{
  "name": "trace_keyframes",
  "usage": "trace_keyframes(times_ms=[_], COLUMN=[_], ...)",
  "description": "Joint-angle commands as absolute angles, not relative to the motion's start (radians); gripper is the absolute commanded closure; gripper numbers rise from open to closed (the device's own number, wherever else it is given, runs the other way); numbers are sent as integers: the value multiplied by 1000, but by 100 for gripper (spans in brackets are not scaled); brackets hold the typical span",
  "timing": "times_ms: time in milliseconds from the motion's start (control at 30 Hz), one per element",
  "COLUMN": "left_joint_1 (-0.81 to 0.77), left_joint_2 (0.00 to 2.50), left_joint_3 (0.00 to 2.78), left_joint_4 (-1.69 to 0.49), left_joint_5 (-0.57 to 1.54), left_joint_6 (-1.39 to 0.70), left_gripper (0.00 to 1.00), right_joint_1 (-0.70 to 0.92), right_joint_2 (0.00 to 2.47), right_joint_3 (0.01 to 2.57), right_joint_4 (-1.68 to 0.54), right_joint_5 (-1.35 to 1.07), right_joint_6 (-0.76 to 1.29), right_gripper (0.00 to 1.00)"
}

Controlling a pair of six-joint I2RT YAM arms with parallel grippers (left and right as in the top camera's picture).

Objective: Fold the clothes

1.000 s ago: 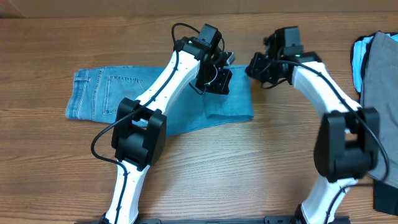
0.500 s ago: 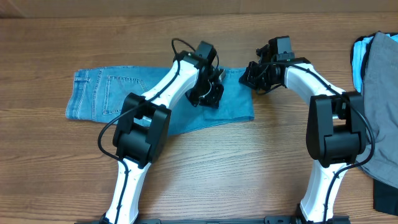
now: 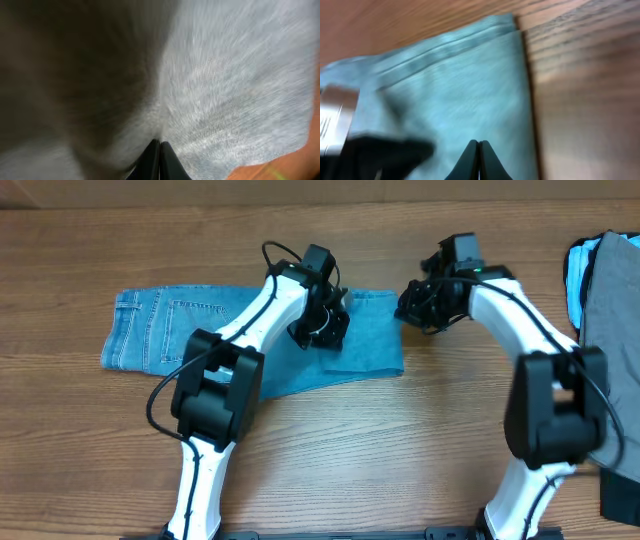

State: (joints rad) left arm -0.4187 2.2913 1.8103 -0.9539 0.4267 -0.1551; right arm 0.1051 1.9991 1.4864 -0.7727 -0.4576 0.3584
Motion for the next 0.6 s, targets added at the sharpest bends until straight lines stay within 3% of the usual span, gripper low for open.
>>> trace_keyframes(times_ms=[0, 167, 567], left_joint_1=[-407, -405, -406], left_joint_2=[2184, 2183, 2196], left_joint_3=[1815, 1815, 1815], left_joint_4=[-907, -822, -678], left_joint_5=[382, 382, 284], left_joint_6=[-134, -158, -160], left_gripper=[96, 95, 95], right_joint_1=[105, 136, 160], right_joint_2=[1920, 1927, 1929], right_joint_3=[1512, 1446, 1169], right_joint_4=[-848, -891, -718], right_joint_5=[-450, -465, -517], right_joint_6=[318, 305, 310], right_gripper=[96, 96, 94])
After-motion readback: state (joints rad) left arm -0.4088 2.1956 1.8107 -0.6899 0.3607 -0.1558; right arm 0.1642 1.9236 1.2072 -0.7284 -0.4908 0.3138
